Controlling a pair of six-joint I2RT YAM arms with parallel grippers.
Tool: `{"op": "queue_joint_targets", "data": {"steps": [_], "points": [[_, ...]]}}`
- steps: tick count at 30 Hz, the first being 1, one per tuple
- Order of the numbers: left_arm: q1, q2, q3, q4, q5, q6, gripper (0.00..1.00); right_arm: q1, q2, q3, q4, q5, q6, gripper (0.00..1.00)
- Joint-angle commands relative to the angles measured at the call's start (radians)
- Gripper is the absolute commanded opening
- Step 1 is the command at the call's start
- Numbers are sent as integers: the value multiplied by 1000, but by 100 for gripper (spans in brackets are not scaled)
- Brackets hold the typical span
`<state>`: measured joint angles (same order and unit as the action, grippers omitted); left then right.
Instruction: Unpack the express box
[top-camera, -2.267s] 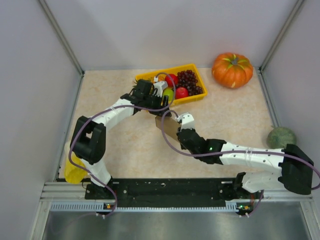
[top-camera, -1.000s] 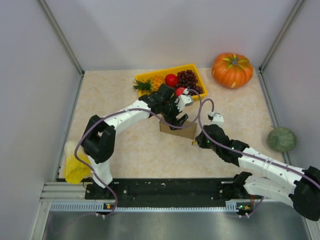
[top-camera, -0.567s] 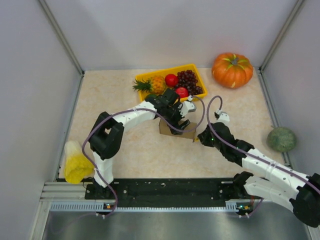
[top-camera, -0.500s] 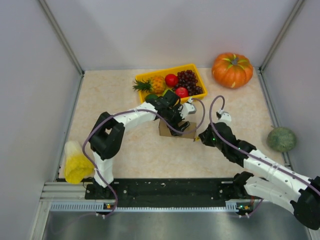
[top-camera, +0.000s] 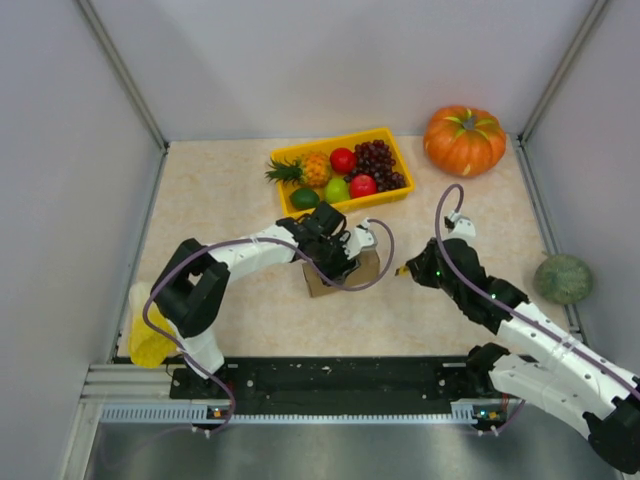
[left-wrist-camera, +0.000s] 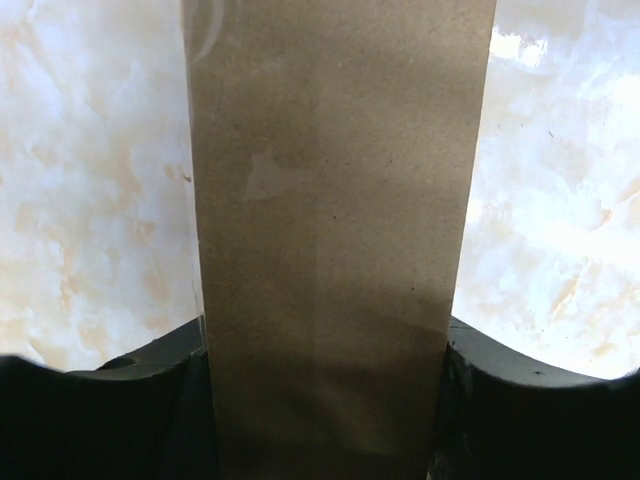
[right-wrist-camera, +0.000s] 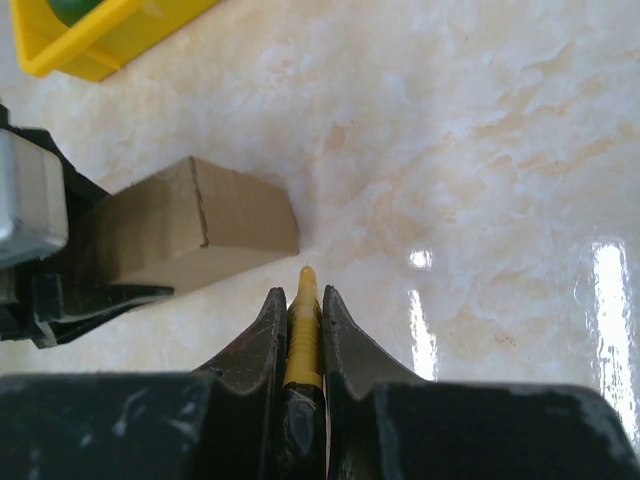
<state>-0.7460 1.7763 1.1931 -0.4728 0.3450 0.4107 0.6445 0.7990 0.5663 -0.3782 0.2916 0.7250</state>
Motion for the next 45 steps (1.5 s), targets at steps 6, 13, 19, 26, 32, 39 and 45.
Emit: {"op": "queue_joint_targets", "data": {"steps": [6, 13, 19, 26, 32, 39, 45], "points": [[-46, -132, -50, -23, -24, 5, 50, -11, 39, 182, 28, -3, -111, 0], [-50, -83, 8, -65, -44, -29, 80, -9, 101, 178, 97, -62, -133, 0], [-50, -57, 39, -69, -40, -42, 89, -11, 124, 170, 125, -80, -130, 0], [-50, -23, 56, -73, -3, -46, 70, -11, 120, 144, 189, -121, -154, 0], [-53, -6, 40, -72, -1, -44, 55, -11, 131, 112, 251, -120, -159, 0], [-59, -25, 8, -58, -6, -27, 46, -11, 144, 92, 306, -95, -156, 0], [-72, -55, -41, -17, -47, -10, 41, -11, 173, 90, 332, -66, -148, 0]]}}
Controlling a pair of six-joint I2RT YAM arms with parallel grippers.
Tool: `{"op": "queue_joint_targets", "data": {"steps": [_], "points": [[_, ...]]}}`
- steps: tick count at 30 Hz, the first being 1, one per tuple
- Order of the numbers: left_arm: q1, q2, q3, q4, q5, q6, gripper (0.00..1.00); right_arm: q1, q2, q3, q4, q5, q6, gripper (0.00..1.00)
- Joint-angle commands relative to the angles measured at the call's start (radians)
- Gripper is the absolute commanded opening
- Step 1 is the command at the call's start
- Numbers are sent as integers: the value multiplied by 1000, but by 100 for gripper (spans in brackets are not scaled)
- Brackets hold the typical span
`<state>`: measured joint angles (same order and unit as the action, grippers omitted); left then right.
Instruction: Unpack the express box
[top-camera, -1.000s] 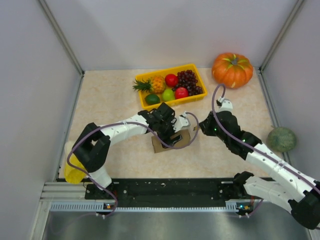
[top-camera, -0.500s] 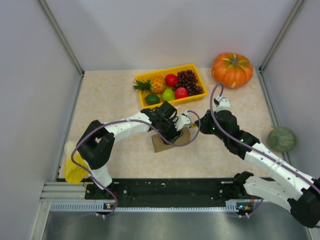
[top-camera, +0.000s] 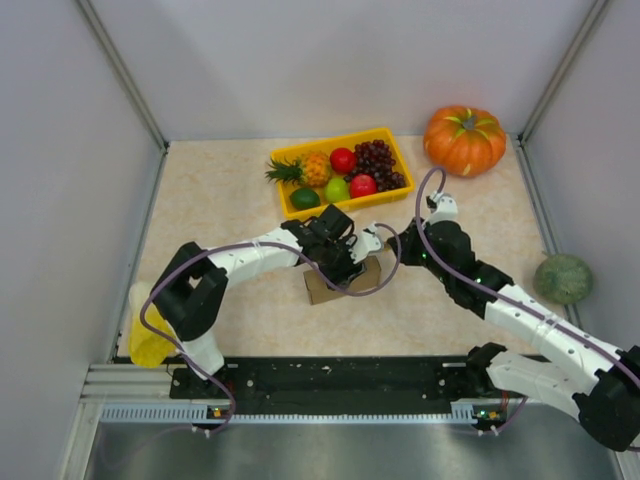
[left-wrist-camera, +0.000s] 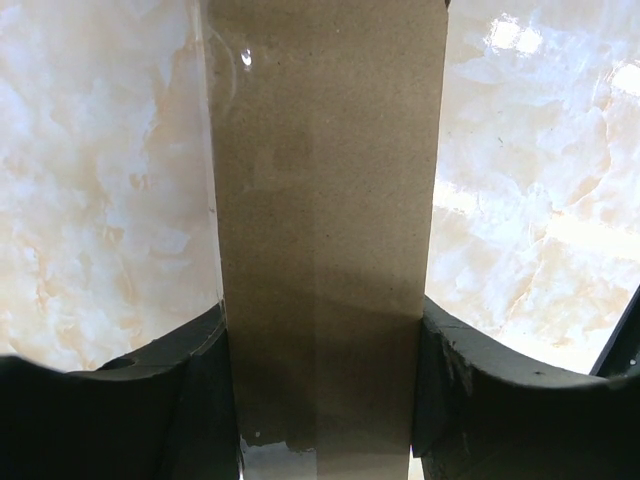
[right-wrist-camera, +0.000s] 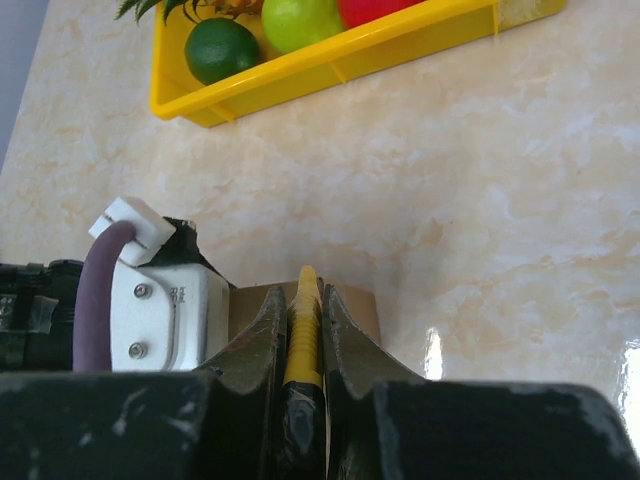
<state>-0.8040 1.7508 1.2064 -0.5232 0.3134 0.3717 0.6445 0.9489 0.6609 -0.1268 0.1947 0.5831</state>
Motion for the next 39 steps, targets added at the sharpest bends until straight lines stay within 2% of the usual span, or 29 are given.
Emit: {"op": "queue_joint_targets", "data": {"steps": [1, 9, 28, 39], "points": [[-15, -33, -70, 38, -26, 32, 40, -11, 28, -3, 82, 26, -8, 0], [-21, -40, -111, 69, -59, 49, 36, -11, 33, -18, 72, 5, -17, 0], [-20, -7, -85, 51, -65, 42, 32, -11, 14, -49, 39, -32, -77, 0], [-11, 26, -76, 48, -59, 30, 25, -11, -28, -119, 18, -83, -137, 0]]}}
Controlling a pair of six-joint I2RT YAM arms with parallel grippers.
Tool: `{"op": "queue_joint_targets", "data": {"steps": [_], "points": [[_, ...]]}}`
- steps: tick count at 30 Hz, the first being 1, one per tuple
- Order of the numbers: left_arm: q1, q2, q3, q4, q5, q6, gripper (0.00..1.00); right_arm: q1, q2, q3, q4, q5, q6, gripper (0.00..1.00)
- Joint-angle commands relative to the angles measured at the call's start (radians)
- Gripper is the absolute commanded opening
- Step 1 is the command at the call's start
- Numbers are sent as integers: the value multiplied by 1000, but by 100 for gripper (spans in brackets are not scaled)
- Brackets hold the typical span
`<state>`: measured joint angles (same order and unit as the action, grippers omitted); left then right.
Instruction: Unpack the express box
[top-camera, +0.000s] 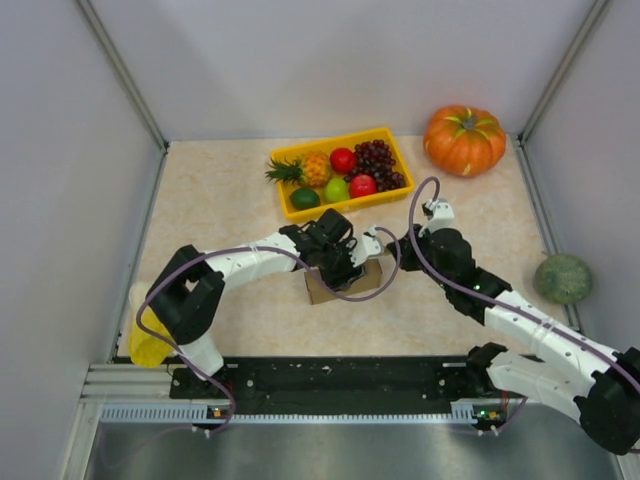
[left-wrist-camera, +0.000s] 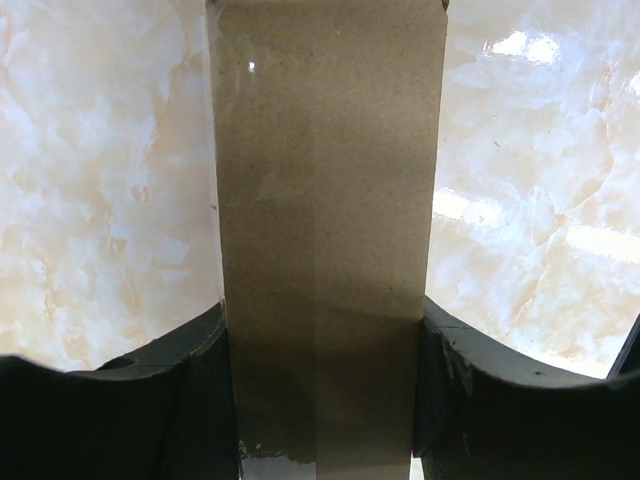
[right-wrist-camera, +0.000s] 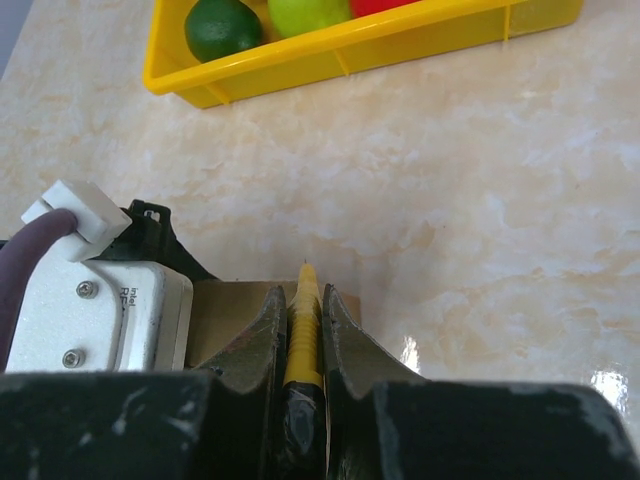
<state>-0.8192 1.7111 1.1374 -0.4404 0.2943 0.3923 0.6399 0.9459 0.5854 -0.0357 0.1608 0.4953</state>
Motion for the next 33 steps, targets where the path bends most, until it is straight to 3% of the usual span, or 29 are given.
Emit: {"op": "queue_joint_targets", "data": {"steps": [1, 33], "points": [[6, 68, -7, -34, -37, 10, 24, -6, -27, -47, -75, -61, -50, 0], [38, 122, 24, -66, 16, 5, 17, -6, -159, -128, -75, -118, -83, 0]]}}
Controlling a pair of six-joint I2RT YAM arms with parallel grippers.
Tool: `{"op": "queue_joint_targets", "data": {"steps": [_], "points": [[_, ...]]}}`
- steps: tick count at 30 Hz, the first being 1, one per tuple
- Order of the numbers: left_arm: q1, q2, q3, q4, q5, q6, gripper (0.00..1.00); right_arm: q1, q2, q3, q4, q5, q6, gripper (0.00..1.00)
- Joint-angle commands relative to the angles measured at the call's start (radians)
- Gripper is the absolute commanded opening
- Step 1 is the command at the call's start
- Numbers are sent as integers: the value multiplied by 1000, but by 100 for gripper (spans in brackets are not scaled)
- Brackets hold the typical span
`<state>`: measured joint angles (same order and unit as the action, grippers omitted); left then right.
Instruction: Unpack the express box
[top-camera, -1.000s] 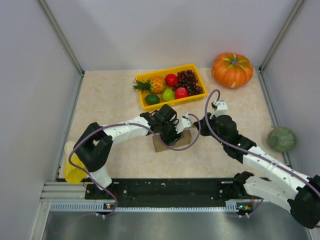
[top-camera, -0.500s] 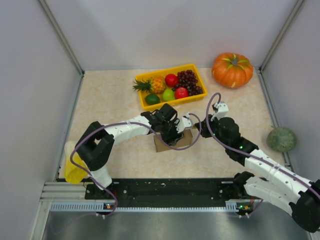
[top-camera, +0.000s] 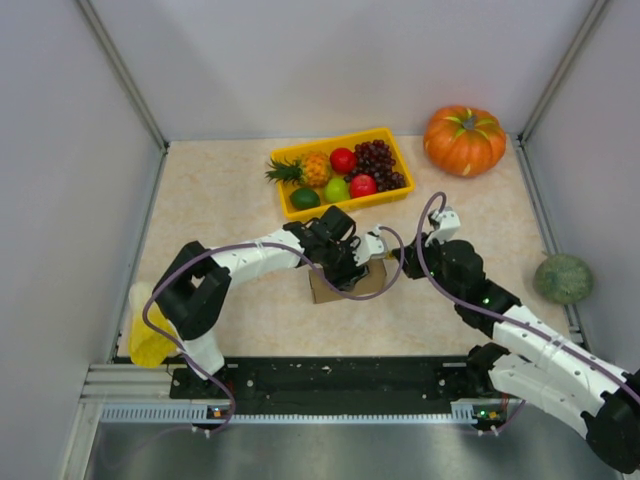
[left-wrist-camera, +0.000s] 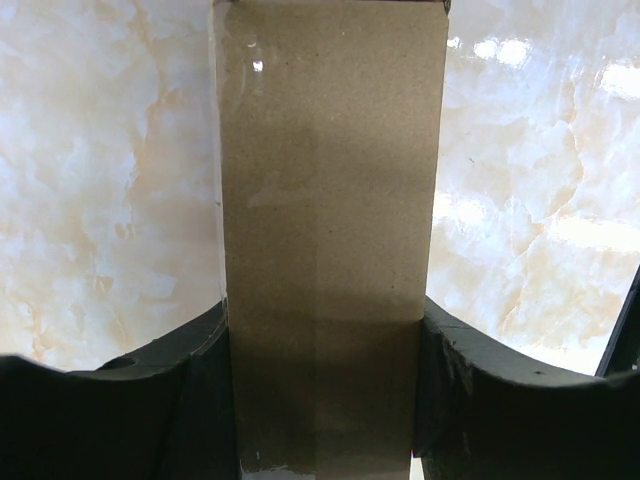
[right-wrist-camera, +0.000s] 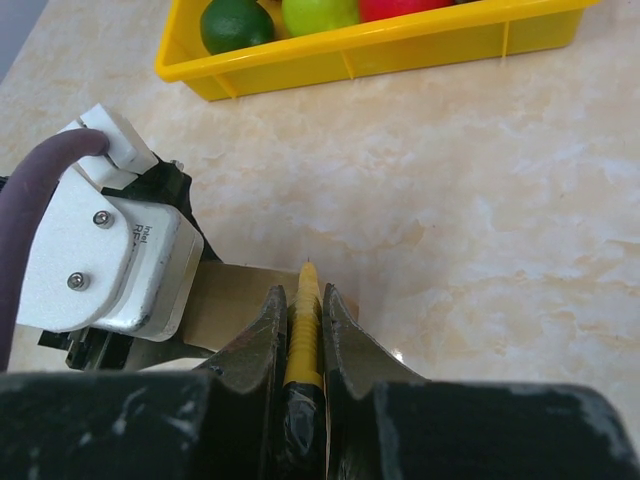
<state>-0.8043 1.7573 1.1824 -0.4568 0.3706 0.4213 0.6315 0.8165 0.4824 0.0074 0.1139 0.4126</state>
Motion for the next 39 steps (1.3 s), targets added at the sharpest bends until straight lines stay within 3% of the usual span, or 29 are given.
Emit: {"op": "queue_joint_targets", "data": {"steps": [1, 18, 29, 39], "points": [[24, 79, -23, -49, -61, -24, 17, 4, -34, -25, -118, -69, 0, 0], [24, 80, -20, -54, -55, -19, 16, 2, -77, -24, -145, -57, 0, 0], [-12, 64, -33, -48, -90, 0, 17, 4, -109, 114, -208, 102, 31, 0], [-29, 67, -35, -46, -110, 5, 16, 4, -7, 150, -127, 99, 63, 0]]}}
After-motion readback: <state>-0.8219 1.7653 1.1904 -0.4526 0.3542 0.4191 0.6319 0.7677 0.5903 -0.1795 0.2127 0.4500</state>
